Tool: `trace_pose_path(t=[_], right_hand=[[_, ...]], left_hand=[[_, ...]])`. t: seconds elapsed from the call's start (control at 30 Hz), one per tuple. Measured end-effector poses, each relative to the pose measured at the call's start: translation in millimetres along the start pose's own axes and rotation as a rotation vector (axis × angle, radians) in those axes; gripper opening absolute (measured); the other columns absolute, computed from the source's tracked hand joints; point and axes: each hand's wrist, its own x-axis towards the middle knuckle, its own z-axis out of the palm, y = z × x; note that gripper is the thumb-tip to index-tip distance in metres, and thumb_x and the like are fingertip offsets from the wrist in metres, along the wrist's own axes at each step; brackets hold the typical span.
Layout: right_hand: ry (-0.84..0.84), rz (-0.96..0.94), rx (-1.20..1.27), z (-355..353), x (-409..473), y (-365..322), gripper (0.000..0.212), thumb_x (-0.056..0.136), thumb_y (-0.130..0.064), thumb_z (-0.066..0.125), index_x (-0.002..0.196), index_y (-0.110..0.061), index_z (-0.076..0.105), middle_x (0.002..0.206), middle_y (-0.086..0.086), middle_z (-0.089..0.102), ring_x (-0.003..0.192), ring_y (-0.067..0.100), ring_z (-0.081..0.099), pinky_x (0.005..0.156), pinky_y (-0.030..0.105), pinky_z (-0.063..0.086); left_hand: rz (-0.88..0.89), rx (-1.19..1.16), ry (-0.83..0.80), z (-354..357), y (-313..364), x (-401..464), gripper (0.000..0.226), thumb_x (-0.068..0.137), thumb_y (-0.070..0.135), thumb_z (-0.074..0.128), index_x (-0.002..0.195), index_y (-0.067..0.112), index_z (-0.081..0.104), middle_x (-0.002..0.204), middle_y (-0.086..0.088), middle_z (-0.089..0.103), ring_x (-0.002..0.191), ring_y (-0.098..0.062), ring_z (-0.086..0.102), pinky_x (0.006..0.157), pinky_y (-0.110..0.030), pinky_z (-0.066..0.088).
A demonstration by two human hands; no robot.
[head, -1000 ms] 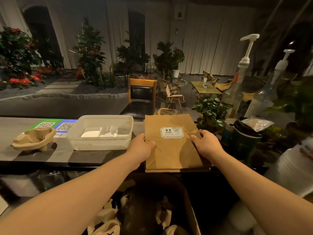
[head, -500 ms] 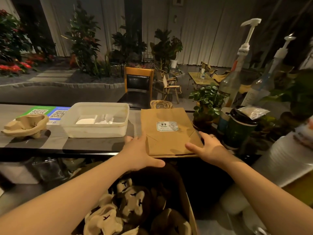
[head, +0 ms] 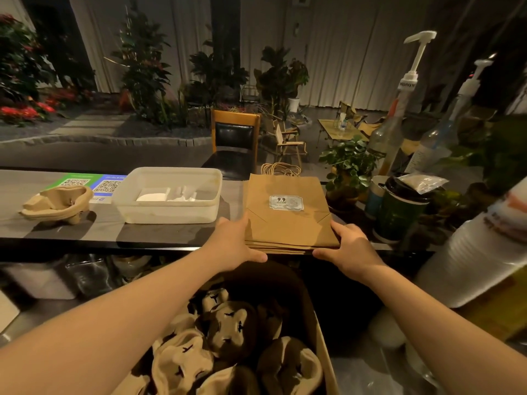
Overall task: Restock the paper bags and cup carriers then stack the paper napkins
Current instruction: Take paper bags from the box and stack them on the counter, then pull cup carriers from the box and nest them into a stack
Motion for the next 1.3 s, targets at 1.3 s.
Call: trace_pose_path(t=[1.3], right_hand=[[-0.427,-0.264,-0.197,112,-148,0,0.031,0.097,-0.041,0.063,0.128,-0.039,0.060,0.114,-0.022,0.060,0.095,-0.002,0.061,0.078,0.018,0.055]], left_hand=[[-0.129,0.133,-0.120,87,-83,-173,0.048,0.099,0.046,0.063,0.145,0.033,0.055,0.134,0.009,0.061,0.115,-0.009,0.061,0.098,-0.031,0.056]])
